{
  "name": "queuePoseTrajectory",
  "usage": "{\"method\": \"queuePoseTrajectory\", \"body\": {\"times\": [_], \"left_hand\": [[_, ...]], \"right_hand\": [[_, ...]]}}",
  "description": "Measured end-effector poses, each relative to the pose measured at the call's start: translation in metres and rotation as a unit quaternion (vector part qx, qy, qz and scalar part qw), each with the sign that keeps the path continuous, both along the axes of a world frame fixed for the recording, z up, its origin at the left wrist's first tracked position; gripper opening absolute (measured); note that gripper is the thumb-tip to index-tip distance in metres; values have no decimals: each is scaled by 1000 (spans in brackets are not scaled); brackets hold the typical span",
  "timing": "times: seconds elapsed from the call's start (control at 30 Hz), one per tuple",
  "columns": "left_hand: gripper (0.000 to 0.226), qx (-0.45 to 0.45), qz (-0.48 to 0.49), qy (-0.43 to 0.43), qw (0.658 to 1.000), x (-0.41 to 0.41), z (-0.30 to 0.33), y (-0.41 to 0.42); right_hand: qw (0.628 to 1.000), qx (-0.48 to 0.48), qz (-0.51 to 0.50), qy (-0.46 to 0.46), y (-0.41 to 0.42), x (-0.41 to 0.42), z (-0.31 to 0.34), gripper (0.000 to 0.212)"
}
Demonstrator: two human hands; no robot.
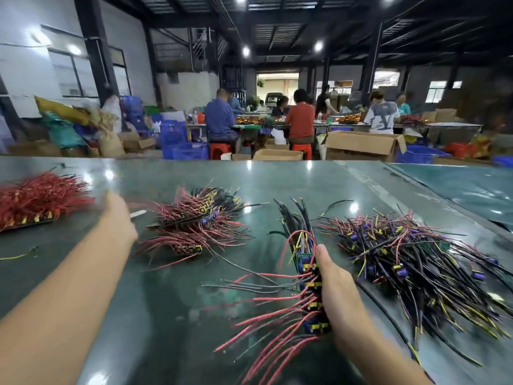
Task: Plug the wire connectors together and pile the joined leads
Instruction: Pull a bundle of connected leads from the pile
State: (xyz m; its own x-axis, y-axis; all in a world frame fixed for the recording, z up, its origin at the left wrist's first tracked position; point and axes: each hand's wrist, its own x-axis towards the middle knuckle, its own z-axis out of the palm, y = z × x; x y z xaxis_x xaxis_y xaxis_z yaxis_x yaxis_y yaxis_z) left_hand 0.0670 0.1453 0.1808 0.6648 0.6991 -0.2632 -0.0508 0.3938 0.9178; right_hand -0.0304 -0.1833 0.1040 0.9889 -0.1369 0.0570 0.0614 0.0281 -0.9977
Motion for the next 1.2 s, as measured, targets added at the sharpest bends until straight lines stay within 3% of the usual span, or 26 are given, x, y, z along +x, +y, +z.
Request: {"method": "queuePoseTrajectory", "body": {"times": [0.07, 0.13, 0.2, 0.27, 0.33, 0.43, 0.47, 0.57, 0.6, 0.73, 0.83, 0.97, 1.1, 1.2], "left_hand": [[30, 103, 79, -31, 991, -16, -23, -16], [33, 279, 120, -67, 951, -32, -46, -45], [32, 374, 61, -114, 918, -44, -57, -85], [24, 316, -111, -124, 934, -53, -59, -121], [7, 177, -284, -73, 939, -61, -56, -146], [29, 7, -464, -35, 885, -75, -60, -165], [34, 5, -510, -37, 859, -81, -62, -166], [47, 122, -625, -58, 769, -87, -73, -164], [45, 142, -635, -82, 755, -90, -75, -164], [27, 74, -626, -143, 763, -93, -82, -166], [31, 40, -600, -152, 785, -91, -88, -169], [18, 89, -532, -151, 828, -94, -91, -173], [48, 82, -454, -166, 872, -91, -92, -174], [51, 50, -445, -168, 878, -95, -90, -174]], "right_hand": [[1000, -21, 0, -9, 2, 1, -3, 60], [999, -26, 13, -27, 5, 0, -5, 55], [998, -24, 32, -40, 7, -2, -7, 53], [998, -33, 36, -49, 7, -1, -8, 57], [997, -44, 30, -58, 7, -1, -9, 58], [996, -54, 31, -67, 6, 1, -9, 63], [995, -61, 33, -70, 6, 2, -10, 64], [988, -103, 58, -96, 6, 5, -14, 70], [983, -132, 63, -112, 6, 5, -14, 75], [957, -222, 48, -181, 5, 2, -11, 63], [939, -278, 15, -203, 4, -2, -7, 49], [918, -329, -96, -199, -1, -2, -4, 58], [947, -262, -105, -151, -4, 0, 0, 70], [967, -205, -83, -124, 1, 1, -2, 60]]}}
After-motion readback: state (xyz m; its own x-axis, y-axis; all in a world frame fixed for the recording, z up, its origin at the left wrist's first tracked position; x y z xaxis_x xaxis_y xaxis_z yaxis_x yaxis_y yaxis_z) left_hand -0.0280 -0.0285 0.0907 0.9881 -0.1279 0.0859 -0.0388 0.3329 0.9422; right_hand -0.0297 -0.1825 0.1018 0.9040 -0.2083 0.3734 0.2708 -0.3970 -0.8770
